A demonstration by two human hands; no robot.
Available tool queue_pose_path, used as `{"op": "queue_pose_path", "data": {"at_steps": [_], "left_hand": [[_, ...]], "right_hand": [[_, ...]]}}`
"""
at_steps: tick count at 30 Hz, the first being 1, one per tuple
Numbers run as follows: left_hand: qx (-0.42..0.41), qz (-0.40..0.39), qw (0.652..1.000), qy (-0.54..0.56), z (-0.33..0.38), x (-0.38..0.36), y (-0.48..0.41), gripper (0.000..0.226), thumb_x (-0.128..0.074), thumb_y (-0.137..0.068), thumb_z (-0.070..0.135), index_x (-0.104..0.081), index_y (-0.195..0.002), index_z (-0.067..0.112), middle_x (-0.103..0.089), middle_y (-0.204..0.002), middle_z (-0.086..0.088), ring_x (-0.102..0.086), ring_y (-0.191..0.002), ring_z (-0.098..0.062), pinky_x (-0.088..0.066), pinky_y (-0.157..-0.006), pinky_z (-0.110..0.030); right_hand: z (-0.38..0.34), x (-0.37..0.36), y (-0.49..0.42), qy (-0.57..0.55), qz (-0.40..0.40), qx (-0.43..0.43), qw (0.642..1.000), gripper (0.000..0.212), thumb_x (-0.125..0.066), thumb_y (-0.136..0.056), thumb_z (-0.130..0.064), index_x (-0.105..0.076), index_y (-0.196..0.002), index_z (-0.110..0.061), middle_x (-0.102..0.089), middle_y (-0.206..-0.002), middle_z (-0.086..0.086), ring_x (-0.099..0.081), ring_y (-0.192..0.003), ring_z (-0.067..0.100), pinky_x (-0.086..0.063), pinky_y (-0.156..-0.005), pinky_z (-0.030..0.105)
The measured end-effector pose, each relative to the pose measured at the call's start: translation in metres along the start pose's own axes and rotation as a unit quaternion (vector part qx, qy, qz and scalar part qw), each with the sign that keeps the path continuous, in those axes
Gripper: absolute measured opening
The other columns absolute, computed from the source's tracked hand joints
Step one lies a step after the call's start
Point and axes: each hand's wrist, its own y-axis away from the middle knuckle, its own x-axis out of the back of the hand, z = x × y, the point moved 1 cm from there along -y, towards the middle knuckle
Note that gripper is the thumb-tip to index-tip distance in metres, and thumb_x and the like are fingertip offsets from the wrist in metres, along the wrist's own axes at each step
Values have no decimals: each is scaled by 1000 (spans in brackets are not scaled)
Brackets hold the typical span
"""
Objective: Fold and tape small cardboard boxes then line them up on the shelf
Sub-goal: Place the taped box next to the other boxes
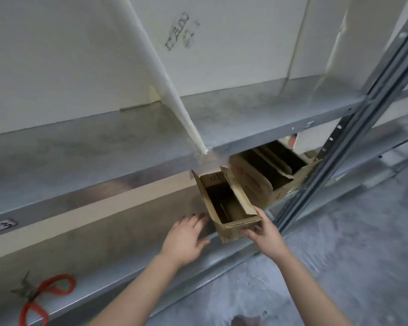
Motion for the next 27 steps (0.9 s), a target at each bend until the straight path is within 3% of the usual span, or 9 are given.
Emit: {"op": "queue_pose_path", "data": {"at_steps": [4,6,8,10,13,17,19,22,27], "left_hand": [[28,-5,1000,9,29,-18,-41,62,-41,-94,54,-30,-146,23,-43,-142,-1,-40,-128,-22,-30,-108,-35],[58,-16,997,43,43,-27,-59,63,-41,-94,57,-31,-145,22,-46,-138,-1,-43,-126,-21,-32,-106,-34],[109,-22,987,119,60,-36,-77,63,-48,-92,57,-35,-142,22,-50,-135,-1,-47,-123,-21,-36,-104,-33],[179,-4,954,241,73,-43,-88,58,-57,-89,52,-42,-136,22,-55,-129,1,-52,-120,-19,-42,-100,-33],[271,41,887,370,82,-54,-98,44,-66,-88,41,-48,-122,20,-66,-112,4,-65,-103,-13,-50,-87,-27],[319,71,844,426,90,-60,-106,30,-67,-89,36,-47,-110,25,-70,-93,13,-65,-81,5,-46,-69,-8],[317,73,840,435,94,-62,-109,30,-68,-88,33,-47,-109,25,-70,-92,12,-66,-83,4,-50,-75,-14],[303,50,847,434,94,-62,-112,31,-67,-89,32,-44,-109,29,-69,-102,7,-67,-95,-6,-52,-86,-26],[232,-28,887,399,82,-62,-112,45,-61,-91,42,-42,-129,26,-58,-128,8,-54,-116,-6,-38,-94,-18]], "right_hand": [[19,32,-35,19,-19,-30,999,73,-76,-84,-19,-36,-116,-71,-47,-126,-32,-51,-116,-9,-38,-86,-1],[30,45,-52,18,-37,-52,998,71,-76,-84,-23,-35,-127,-62,-40,-132,-29,-45,-124,1,-38,-95,6],[44,57,-70,21,-55,-86,995,78,-75,-85,-27,-30,-147,-40,-36,-139,-16,-41,-131,11,-39,-102,24],[54,61,-81,29,-69,-101,992,78,-73,-87,-28,-28,-151,-30,-42,-143,-8,-44,-128,9,-40,-98,24],[63,54,-89,52,-60,-88,993,66,-71,-88,-22,-38,-145,-30,-58,-134,-2,-54,-115,4,-40,-84,8],[59,39,-88,58,83,-102,990,49,-75,-85,-20,-58,-130,-12,-70,-114,4,-64,-102,11,-45,-84,18],[53,33,-86,48,128,-121,983,44,-74,-86,-19,-60,-125,-5,-69,-113,7,-62,-95,11,-40,-81,17],[47,26,-85,37,134,-150,979,44,-68,-89,-12,-53,-128,2,-63,-124,15,-60,-112,25,-43,-92,26],[43,27,-85,35,98,-158,982,49,-64,-92,-19,-49,-135,0,-56,-138,15,-51,-130,28,-41,-108,38]]}}
